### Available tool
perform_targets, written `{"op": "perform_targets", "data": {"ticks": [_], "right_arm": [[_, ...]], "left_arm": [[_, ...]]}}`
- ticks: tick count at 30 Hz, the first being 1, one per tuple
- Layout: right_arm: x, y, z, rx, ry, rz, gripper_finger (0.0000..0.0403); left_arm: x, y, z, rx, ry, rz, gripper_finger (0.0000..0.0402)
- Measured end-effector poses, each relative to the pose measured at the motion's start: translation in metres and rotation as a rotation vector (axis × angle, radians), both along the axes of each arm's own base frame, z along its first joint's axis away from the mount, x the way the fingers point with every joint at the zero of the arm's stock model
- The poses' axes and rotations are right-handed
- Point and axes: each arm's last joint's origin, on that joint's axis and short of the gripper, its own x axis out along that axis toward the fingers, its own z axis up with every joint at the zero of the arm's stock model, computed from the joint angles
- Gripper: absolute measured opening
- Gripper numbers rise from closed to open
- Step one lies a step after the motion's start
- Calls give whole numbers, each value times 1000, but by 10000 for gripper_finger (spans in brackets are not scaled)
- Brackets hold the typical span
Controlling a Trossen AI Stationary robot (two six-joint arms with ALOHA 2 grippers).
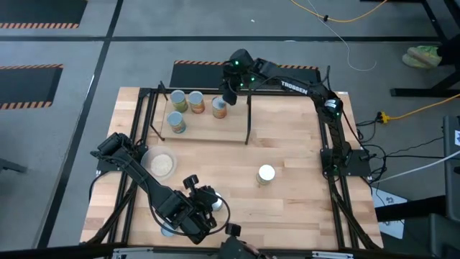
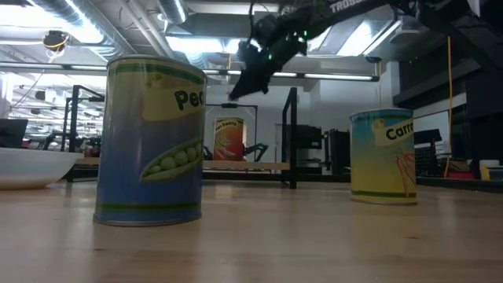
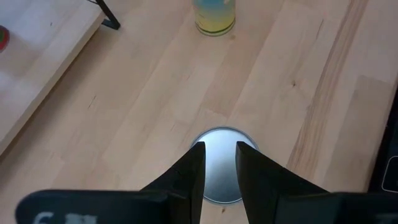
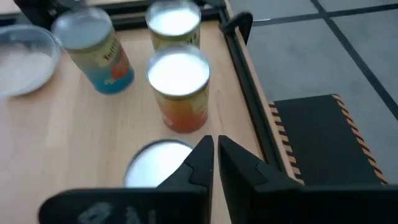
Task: Pick and place cans onto a shelf
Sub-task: Put the carrots can on the shelf
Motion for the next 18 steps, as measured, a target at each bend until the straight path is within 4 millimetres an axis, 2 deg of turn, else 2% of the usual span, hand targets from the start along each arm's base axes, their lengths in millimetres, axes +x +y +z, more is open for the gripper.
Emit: {"op": "perform_targets", "data": {"ticks": [4,8,18], "right_arm": [[-9,9,36,29,48,6,29],[-25,27,78,46,105,38,29],[-85,88,131,100,139,173,29]], "left_arm": [[0,0,0,0,0,0,82],[0,0,0,0,0,0,82],[0,0,0,-3,-3,2,82]]}}
